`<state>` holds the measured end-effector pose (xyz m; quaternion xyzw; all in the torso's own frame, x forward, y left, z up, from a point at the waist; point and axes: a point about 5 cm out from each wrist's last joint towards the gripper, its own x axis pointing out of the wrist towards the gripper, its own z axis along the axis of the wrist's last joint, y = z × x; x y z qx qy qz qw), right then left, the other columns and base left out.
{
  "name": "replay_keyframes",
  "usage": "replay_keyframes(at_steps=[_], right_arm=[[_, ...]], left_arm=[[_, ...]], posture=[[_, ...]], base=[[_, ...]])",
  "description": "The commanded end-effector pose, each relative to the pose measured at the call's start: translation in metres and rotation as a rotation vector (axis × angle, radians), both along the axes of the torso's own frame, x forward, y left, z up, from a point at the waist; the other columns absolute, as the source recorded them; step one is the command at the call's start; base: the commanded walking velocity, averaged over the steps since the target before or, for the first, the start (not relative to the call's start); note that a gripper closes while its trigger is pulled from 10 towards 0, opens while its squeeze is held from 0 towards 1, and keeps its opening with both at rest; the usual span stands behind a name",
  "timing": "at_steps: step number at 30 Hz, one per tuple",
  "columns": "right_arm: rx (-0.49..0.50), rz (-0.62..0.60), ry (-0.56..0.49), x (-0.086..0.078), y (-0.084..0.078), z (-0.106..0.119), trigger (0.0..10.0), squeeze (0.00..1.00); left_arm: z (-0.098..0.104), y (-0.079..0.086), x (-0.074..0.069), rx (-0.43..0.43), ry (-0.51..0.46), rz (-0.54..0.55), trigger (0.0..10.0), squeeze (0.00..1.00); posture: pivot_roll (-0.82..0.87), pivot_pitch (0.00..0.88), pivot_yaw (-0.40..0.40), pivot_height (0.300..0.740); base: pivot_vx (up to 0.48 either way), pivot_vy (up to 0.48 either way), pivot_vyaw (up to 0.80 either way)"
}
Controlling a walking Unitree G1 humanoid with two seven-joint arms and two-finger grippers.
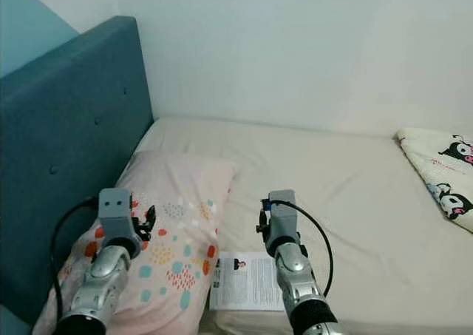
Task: Clean up the room
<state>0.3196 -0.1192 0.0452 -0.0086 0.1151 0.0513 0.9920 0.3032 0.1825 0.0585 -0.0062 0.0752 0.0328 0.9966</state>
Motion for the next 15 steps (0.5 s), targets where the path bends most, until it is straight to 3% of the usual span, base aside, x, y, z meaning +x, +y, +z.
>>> replay_keyframes(at_steps=[1,5,9,12,13,15], right_arm=[[-0.003,-0.011,0.011,-0.001,-0.002,-0.003,10.0,0.00],[-0.022,-0.040,-0.015,-0.001,-0.006,0.001,10.0,0.00],[0.002,-0.106,-0.058,0.001,-0.018,0.010,10.0,0.00],[-0.004,-0.128,-0.060,-0.002,-0.025,0.007,10.0,0.00],[-0.024,-0.127,-0.040,-0.008,-0.031,0.000,10.0,0.00],[-0.021,-0.125,-0.024,-0.008,-0.032,-0.003,10.0,0.00]], left_arm=[[-0.002,-0.001,0.000,0.013,0.016,-0.014,10.0,0.00],[-0.005,-0.006,-0.002,0.054,0.031,-0.068,10.0,0.00],[-0.004,-0.010,0.000,0.034,0.026,-0.100,10.0,0.00],[-0.005,-0.011,-0.001,0.014,0.033,-0.096,10.0,0.00],[-0.006,-0.013,-0.001,0.023,0.031,-0.087,10.0,0.00],[-0.007,-0.013,0.001,0.036,0.033,-0.086,10.0,0.00]], posture=[[0.09,0.000,-0.111,0.740],[0.06,0.000,-0.073,0.740],[0.02,0.022,-0.040,0.740],[0.02,0.010,-0.048,0.740],[0.09,0.000,-0.128,0.740],[0.10,0.000,-0.130,0.740]], base=[[0.000,0.000,0.00],[0.000,0.000,0.00],[0.000,0.000,0.00],[0.000,0.000,0.00],[0.000,0.000,0.00],[0.000,0.000,0.00]])
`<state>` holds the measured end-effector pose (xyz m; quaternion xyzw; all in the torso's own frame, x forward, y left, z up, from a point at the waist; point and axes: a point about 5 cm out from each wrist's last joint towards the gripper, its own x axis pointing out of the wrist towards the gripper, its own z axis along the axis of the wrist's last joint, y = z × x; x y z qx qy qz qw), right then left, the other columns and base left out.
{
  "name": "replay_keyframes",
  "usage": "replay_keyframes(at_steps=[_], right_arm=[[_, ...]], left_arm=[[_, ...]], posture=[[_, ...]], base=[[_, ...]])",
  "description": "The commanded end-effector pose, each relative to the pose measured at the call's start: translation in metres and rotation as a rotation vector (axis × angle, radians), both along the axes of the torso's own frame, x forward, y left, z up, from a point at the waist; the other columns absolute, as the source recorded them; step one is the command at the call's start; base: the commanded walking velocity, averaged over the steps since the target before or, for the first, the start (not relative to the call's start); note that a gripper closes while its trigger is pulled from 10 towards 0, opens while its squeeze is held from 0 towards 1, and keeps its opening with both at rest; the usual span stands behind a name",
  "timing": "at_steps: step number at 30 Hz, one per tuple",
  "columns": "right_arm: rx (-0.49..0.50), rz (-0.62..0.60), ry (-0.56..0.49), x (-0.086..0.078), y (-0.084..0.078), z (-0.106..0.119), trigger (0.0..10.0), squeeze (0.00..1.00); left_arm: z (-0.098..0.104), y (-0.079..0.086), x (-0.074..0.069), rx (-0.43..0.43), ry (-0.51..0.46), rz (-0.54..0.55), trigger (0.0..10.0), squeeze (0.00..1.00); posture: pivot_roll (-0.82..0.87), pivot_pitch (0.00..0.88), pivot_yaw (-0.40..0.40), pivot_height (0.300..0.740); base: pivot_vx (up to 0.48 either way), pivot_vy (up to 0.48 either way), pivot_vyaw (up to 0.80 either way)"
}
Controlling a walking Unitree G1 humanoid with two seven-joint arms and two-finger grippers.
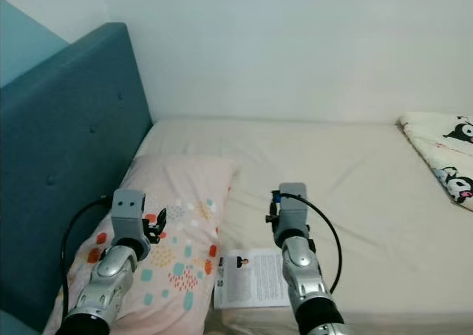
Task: Clean up the room
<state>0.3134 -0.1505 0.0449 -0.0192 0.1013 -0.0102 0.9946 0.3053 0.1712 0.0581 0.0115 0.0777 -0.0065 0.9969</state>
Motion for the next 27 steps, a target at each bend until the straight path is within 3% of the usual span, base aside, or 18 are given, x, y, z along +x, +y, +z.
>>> replay_keyframes(at_steps=[1,4,5,8,9,12,13,21,27], right_arm=[[0.024,-0.014,0.024,-0.006,-0.004,-0.009,10.0,0.00],[0.020,-0.004,0.031,-0.007,-0.004,-0.010,10.0,0.00],[0.029,0.008,0.008,-0.005,-0.002,-0.005,10.0,0.00],[0.023,-0.031,0.013,-0.005,-0.002,-0.004,10.0,0.00],[0.063,-0.040,0.013,-0.003,0.001,-0.002,10.0,0.00],[0.060,-0.010,0.007,-0.003,0.006,0.000,10.0,0.00],[0.072,0.036,0.001,-0.001,0.015,0.003,10.0,0.00],[0.109,0.061,-0.001,0.001,0.019,0.005,10.0,0.00],[0.078,0.106,-0.015,0.004,0.022,0.009,10.0,0.00]], left_arm=[[-0.008,-0.002,-0.004,0.019,0.023,0.024,10.0,0.00],[-0.007,-0.001,-0.006,0.024,0.030,0.036,10.0,0.00],[-0.003,-0.003,-0.006,-0.022,0.014,0.022,10.0,0.00],[-0.009,-0.008,-0.009,0.013,0.039,-0.053,10.0,0.00],[-0.007,-0.009,-0.007,0.001,0.035,-0.066,10.0,0.00],[-0.005,-0.009,-0.005,-0.022,0.031,-0.058,10.0,0.00],[-0.002,-0.010,-0.001,-0.059,0.022,-0.022,10.0,0.00],[-0.004,-0.013,-0.005,-0.078,0.040,-0.008,10.0,0.00],[-0.003,-0.014,-0.008,-0.071,0.029,-0.021,10.0,0.00]], posture=[[0.10,0.000,-0.099,0.740],[0.10,0.000,-0.099,0.740],[0.07,0.000,-0.098,0.740],[0.03,0.000,-0.107,0.740],[0.05,0.000,-0.098,0.740],[0.03,0.000,-0.088,0.740],[0.03,0.000,-0.089,0.740],[0.03,0.000,-0.092,0.740],[0.03,0.000,-0.090,0.740]], base=[[0.000,0.000,0.00],[0.000,0.000,0.00],[0.000,0.000,0.00],[0.000,0.000,0.00],[0.000,0.000,0.00],[0.000,0.000,0.00],[0.000,0.000,0.00],[0.000,0.000,0.00],[0.000,0.000,0.00]])
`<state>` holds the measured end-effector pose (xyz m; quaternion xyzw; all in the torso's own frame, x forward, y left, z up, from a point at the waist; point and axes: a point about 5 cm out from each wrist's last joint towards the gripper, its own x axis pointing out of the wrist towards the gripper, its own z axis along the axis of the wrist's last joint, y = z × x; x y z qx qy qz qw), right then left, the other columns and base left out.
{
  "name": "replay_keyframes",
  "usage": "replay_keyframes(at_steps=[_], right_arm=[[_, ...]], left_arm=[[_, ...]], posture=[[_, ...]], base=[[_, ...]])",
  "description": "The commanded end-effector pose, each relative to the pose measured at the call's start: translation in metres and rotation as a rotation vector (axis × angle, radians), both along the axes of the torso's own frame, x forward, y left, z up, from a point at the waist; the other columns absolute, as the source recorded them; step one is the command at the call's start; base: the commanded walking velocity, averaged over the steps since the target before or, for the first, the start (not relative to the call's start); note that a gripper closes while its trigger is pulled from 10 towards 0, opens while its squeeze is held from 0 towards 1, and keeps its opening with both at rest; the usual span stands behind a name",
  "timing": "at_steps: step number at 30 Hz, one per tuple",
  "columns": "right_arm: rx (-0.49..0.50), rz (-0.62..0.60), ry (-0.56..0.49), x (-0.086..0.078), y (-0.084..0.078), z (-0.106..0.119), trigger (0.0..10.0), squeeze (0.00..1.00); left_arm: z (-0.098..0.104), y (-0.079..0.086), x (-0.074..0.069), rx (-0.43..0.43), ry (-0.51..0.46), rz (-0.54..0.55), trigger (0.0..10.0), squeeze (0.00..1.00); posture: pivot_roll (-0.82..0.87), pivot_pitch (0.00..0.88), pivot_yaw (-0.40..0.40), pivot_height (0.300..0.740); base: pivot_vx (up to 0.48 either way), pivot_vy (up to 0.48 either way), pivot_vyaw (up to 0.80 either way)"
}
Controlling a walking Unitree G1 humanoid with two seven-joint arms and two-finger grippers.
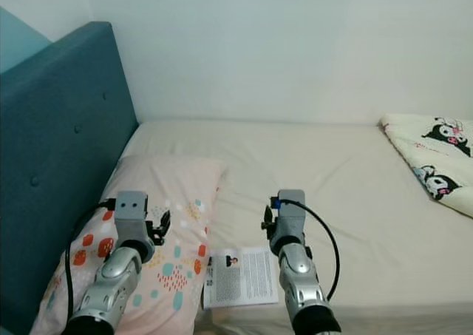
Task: Clean up the room
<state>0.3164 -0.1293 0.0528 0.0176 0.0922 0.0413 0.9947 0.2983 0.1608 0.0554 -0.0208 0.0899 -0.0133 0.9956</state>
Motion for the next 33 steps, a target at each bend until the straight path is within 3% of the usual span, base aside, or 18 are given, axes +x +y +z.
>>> replay_keyframes(at_steps=[1,14,29,33], right_arm=[[-0.007,0.012,0.002,0.0012,0.0002,0.0016,10.0,0.00],[0.004,0.015,0.014,0.0025,-0.0025,0.0009,10.0,0.00],[0.021,0.014,0.029,0.0027,-0.0026,-0.0003,10.0,0.00],[0.039,0.008,0.037,0.0022,-0.0013,-0.0013,10.0,0.00]], left_arm=[[0.0005,-0.0042,-0.0014,-0.007,-0.001,-0.016,10.0,0.00],[0.0056,-0.0085,-0.0012,-0.013,-0.011,-0.045,10.0,0.00],[0.0056,-0.0115,-0.0031,-0.016,0.000,-0.064,10.0,0.00],[0.0048,-0.0104,-0.0040,-0.002,0.020,-0.071,10.0,0.00]], posture=[[0.03,0.000,-0.090,0.740],[0.04,0.000,-0.094,0.740],[0.04,0.000,-0.092,0.740],[0.04,0.000,-0.089,0.740]], base=[[0.000,0.000,0.00],[0.000,0.000,0.00],[-0.339,0.000,0.00],[0.000,0.000,0.00]])
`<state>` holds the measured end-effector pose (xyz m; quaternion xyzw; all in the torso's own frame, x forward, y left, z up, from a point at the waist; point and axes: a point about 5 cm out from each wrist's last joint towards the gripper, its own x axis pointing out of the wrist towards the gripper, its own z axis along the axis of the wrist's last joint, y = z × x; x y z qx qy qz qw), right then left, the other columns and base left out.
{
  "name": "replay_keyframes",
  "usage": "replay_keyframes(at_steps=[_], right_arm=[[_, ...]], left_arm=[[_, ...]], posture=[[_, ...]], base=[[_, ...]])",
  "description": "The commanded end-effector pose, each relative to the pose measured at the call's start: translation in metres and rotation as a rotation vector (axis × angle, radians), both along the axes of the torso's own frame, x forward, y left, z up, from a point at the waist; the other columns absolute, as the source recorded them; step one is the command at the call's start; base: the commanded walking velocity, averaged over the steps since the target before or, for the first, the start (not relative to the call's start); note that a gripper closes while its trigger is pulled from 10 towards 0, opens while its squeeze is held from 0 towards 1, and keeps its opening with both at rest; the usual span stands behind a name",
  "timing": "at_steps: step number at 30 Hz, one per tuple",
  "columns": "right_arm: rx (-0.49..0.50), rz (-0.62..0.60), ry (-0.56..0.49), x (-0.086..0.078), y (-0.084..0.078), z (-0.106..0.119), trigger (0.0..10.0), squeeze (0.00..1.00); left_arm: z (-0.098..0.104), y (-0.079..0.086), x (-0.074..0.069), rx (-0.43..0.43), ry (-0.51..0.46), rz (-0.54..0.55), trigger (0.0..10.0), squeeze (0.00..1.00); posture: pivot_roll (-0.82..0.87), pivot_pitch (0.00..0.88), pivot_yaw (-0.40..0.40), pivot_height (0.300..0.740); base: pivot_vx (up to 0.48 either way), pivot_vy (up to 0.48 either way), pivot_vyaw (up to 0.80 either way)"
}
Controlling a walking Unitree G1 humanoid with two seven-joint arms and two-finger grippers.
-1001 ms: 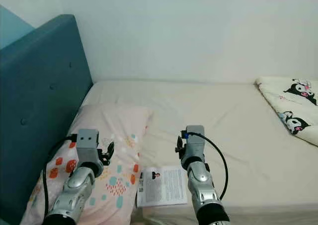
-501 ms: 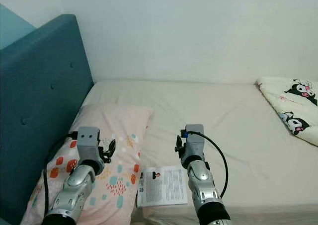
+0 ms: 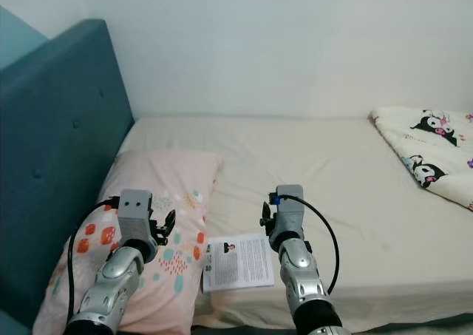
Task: Clean up the room
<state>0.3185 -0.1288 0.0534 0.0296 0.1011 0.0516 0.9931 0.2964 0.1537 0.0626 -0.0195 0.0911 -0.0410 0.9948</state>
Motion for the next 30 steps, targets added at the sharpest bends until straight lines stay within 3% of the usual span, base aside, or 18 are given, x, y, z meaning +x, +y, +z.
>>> replay_keyframes(at_steps=[1,12,16,24,30], right_arm=[[0.035,-0.021,0.028,-0.001,-0.001,-0.003,10.0,0.00],[0.089,-0.041,0.054,-0.007,-0.003,-0.011,10.0,0.00],[0.153,-0.053,0.062,-0.011,-0.003,-0.013,10.0,0.00],[0.146,-0.053,0.070,-0.009,-0.008,-0.012,10.0,0.00],[0.084,-0.044,0.042,-0.006,-0.012,-0.007,10.0,0.00]], left_arm=[[-0.002,-0.003,-0.002,0.005,0.018,-0.024,10.0,0.00],[-0.002,-0.001,-0.004,0.024,0.023,-0.060,10.0,0.00],[0.000,0.005,-0.004,0.045,0.034,-0.070,10.0,0.00],[-0.001,0.003,0.003,0.041,0.060,-0.044,10.0,0.00],[-0.001,-0.004,0.004,0.017,0.051,-0.027,10.0,0.00]], posture=[[0.05,0.000,-0.081,0.740],[0.08,0.000,-0.057,0.740],[0.07,0.000,-0.044,0.740],[0.06,0.000,-0.030,0.740],[0.03,0.000,-0.028,0.740]], base=[[0.000,0.000,0.00],[0.000,0.000,0.00],[0.000,0.000,0.00],[0.000,0.000,0.00],[0.000,0.000,0.00]])
